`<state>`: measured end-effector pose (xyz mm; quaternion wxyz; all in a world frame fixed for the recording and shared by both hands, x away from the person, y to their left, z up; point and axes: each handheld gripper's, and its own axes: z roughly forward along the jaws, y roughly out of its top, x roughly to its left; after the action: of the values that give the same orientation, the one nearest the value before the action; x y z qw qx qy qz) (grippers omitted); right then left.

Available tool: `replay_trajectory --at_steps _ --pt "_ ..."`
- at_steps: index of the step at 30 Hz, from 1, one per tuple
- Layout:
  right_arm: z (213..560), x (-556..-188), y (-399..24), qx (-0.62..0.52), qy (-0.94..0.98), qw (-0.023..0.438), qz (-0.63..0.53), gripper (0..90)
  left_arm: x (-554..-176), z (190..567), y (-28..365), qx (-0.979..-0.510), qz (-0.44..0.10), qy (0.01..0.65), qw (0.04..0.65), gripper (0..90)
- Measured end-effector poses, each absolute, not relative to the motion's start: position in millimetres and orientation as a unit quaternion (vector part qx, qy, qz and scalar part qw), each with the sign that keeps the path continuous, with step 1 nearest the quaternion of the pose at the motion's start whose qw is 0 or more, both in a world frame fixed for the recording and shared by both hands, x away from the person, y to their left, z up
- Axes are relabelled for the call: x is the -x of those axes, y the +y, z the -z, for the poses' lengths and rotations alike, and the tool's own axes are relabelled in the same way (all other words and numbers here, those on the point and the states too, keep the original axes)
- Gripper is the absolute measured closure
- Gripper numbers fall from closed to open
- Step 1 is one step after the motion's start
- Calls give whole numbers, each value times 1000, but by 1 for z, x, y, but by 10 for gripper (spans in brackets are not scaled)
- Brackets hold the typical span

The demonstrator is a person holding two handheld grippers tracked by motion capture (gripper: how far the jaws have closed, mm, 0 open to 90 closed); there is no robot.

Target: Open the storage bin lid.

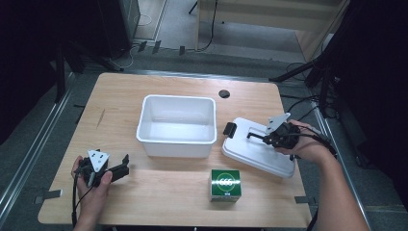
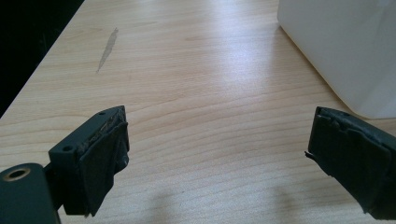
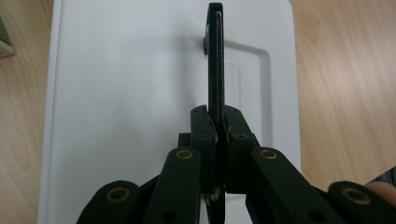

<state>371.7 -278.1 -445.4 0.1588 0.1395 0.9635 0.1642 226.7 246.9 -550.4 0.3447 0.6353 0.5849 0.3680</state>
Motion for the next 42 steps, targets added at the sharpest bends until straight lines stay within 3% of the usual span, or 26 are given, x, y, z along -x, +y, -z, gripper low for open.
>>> replay_trajectory --at_steps 14,24,42 --pt "468 -374 -274 -150 963 154 -164 851 -226 551 246 -638 -368 582 344 59" --pt "456 -362 -268 -153 961 157 -166 526 -226 551 246 -638 -367 583 344 59" --pt "418 -327 -264 -139 965 142 -173 215 -226 551 247 -639 -363 584 345 59"
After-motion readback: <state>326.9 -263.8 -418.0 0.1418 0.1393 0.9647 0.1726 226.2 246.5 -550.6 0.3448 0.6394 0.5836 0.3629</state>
